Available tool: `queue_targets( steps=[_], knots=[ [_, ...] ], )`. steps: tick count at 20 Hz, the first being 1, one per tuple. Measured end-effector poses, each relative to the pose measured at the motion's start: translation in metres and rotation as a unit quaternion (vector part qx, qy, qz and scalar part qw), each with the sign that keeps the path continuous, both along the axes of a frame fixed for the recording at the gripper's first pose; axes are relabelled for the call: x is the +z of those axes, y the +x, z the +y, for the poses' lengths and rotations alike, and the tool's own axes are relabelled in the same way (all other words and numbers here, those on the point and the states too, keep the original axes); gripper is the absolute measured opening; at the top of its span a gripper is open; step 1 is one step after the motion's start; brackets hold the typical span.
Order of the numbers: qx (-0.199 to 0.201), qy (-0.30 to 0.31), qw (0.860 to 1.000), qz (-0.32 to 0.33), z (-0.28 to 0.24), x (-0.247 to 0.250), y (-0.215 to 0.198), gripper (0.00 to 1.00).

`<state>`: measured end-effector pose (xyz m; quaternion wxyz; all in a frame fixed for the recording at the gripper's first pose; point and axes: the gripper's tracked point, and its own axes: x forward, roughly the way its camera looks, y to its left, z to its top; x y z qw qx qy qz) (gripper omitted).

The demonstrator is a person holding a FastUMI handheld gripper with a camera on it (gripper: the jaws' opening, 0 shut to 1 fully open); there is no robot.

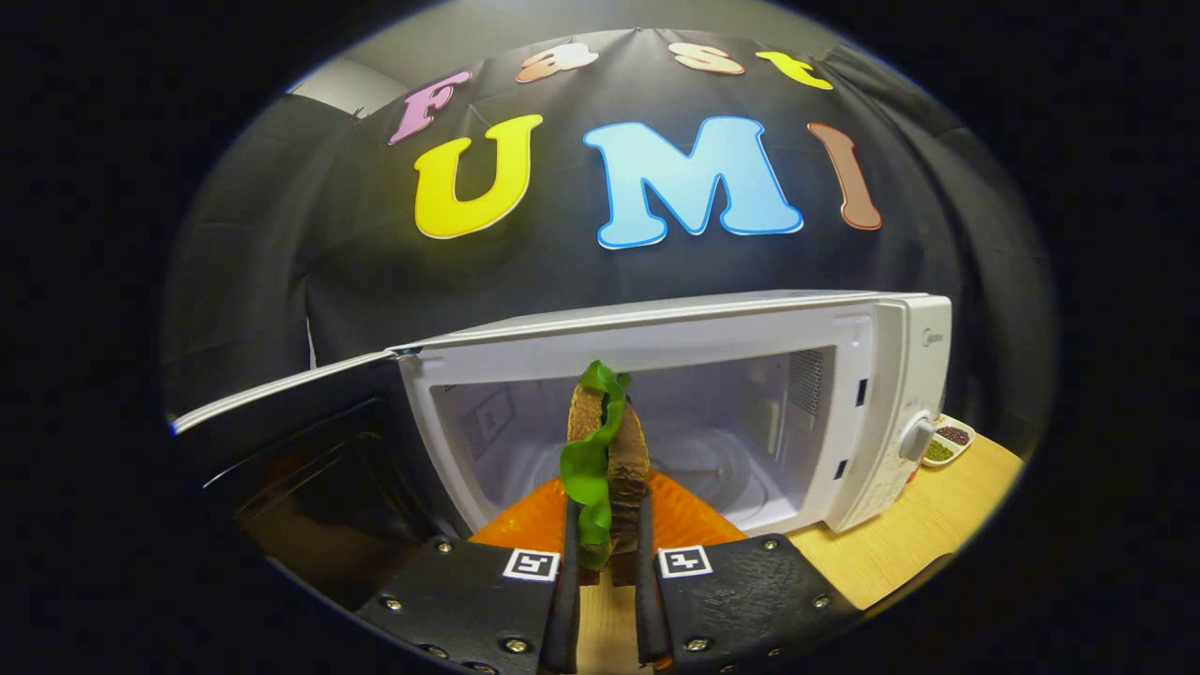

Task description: Open the microwave, put the food inside, and close the microwave door.

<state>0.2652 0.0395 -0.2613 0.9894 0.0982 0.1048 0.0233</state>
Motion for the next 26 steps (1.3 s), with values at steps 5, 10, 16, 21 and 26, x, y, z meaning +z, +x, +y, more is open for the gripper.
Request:
queue_targets(
  steps=[5,10,16,21,26],
  knots=[
    [-0.003,0.004,1.000,0.003,0.012,-0.012,0.046,0.24],
    [-0.016,-0.003,1.000,-0.018,0.015,-0.013,0.076,0.24],
    [-0.021,-0.006,0.999,-0.026,0.003,-0.023,0.097,0.24],
    [-0.088,-0.060,0.994,-0.010,-0.047,-0.035,0.109,0.75],
    [-0.103,-0.086,0.991,-0.015,-0.064,-0.025,0.103,0.91]
  ],
)
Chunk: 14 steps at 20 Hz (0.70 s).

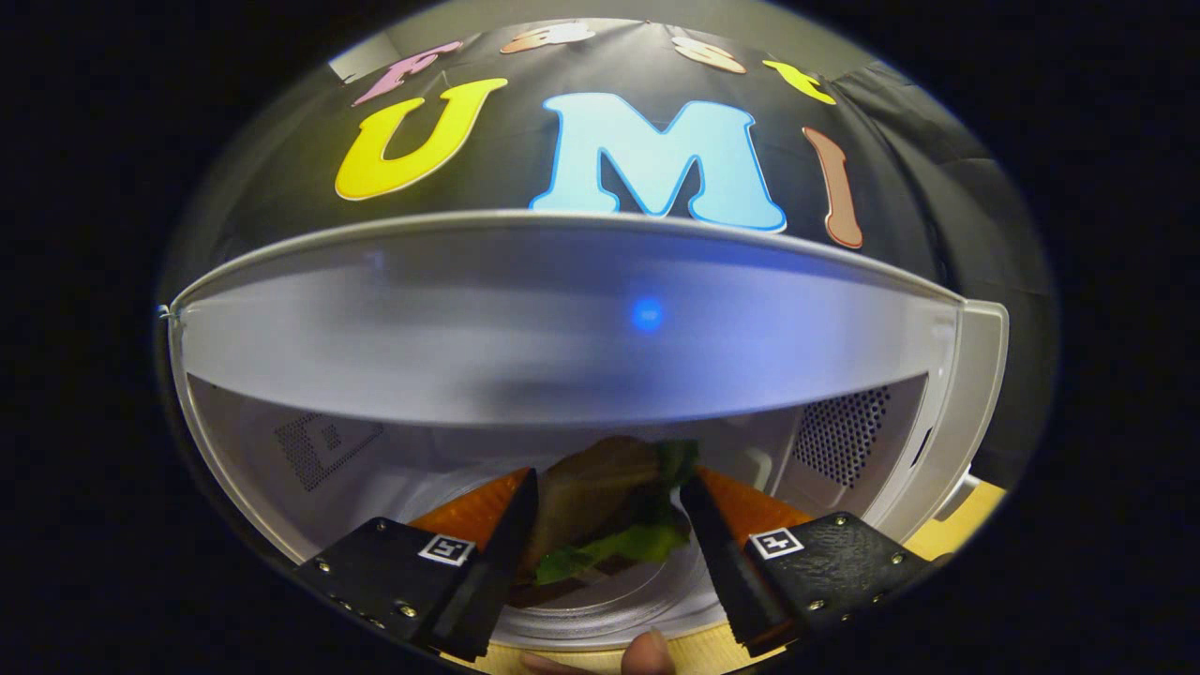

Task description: Open the microwave, put the food inside, and close the microwave door.

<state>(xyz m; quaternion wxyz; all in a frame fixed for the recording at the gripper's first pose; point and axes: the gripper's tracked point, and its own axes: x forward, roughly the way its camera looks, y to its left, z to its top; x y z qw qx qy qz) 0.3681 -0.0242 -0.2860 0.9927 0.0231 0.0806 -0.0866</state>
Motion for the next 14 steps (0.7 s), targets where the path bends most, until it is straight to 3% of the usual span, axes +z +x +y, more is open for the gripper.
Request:
queue_targets(
  steps=[1,7,14],
  knots=[
    [0.002,-0.011,1.000,0.003,0.000,0.002,-0.002,0.91],
    [0.106,0.018,0.994,0.026,0.048,0.007,-0.041,0.90],
    [0.149,0.023,0.989,0.006,0.061,0.045,-0.116,0.90]
  ],
)
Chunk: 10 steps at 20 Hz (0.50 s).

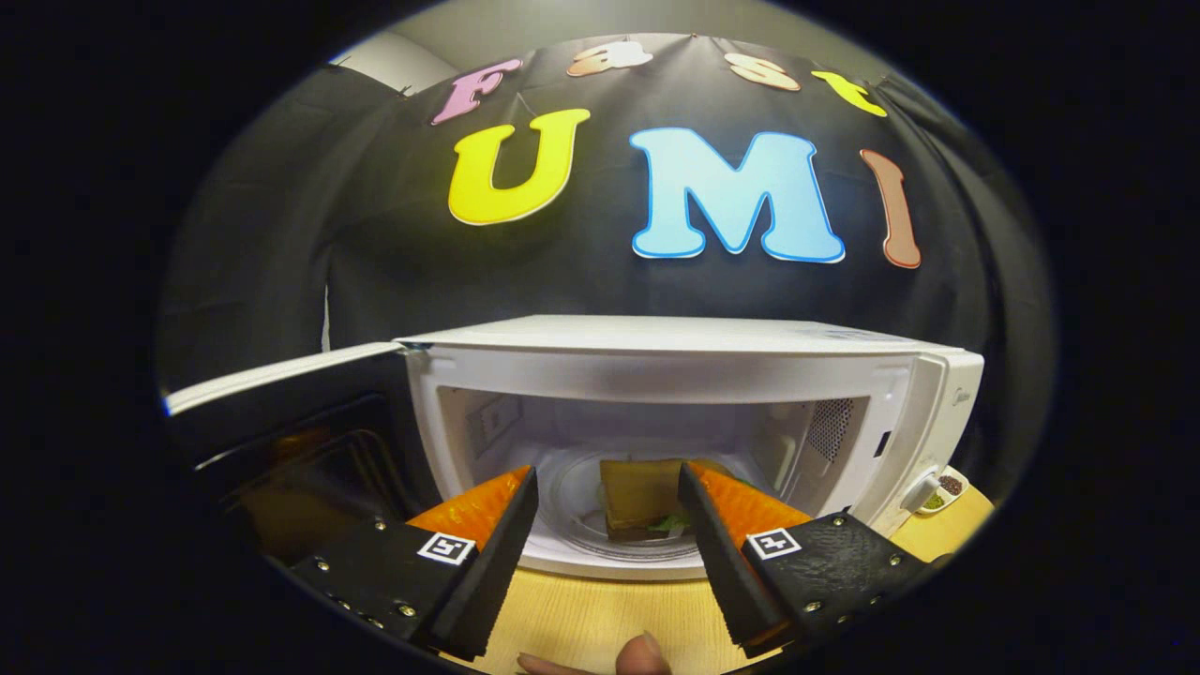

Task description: Open the microwave, put the food inside, and close the microwave door.

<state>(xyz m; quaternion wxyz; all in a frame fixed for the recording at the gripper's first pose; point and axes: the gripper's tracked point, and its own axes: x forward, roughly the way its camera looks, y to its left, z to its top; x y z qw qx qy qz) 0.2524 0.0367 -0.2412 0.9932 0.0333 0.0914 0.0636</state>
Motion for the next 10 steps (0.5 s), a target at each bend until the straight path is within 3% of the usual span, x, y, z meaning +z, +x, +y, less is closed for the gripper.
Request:
queue_targets(
  steps=[10],
  knots=[
    [0.086,0.012,0.994,-0.060,0.022,0.077,-0.137,0.90]
  ],
)
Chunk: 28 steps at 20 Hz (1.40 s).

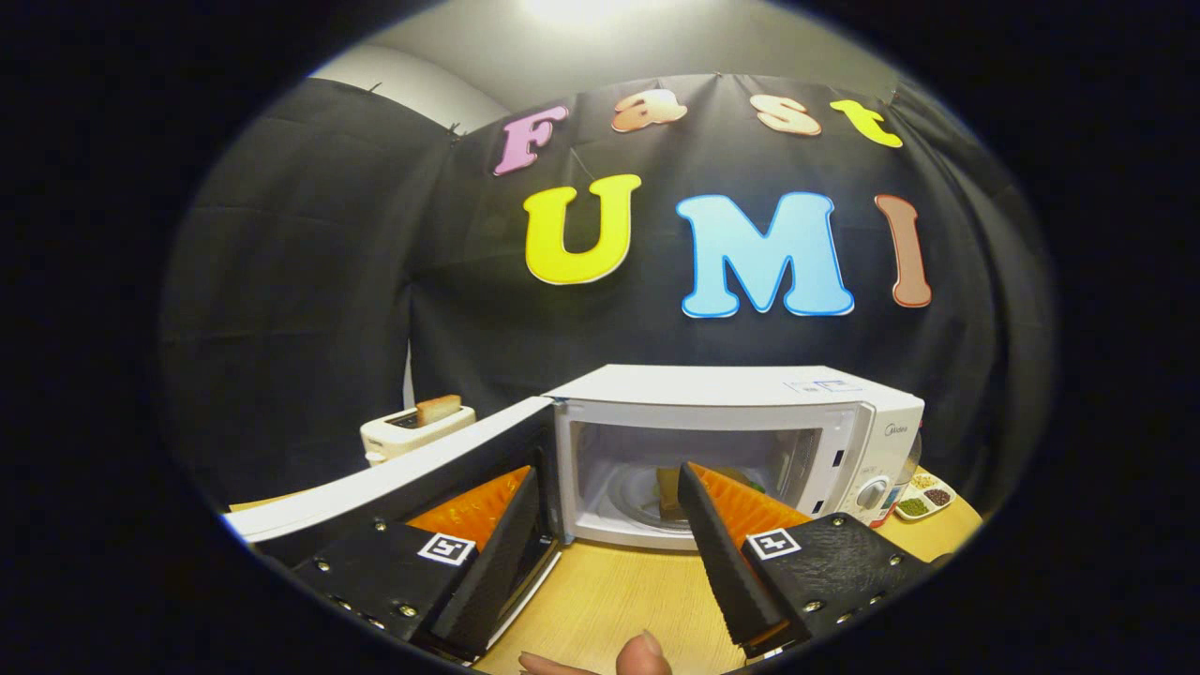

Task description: Open the microwave, put the food inside, and close the microwave door.

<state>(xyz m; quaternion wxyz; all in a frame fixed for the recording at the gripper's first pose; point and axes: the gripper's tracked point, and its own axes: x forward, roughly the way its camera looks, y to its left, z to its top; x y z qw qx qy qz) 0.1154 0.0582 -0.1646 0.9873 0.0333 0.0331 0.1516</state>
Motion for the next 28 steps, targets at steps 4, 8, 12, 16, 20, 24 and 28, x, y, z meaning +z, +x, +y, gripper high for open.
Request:
queue_targets(
  steps=[4,8,12,16,20,24,28],
  knots=[
    [0.045,0.000,0.998,-0.046,0.020,0.034,-0.057,0.90],
    [0.092,0.013,0.993,-0.072,0.047,0.049,-0.101,0.90],
    [0.153,0.052,0.986,-0.049,0.085,0.046,-0.134,0.90],
    [0.198,0.057,0.976,-0.071,0.120,0.052,-0.162,0.90],
    [0.288,0.034,0.955,-0.068,0.177,0.032,-0.199,0.85],
    [0.277,-0.021,0.959,-0.052,0.199,-0.018,-0.191,0.11],
    [0.230,-0.035,0.972,-0.014,0.193,-0.057,-0.169,0.02]
  ],
)
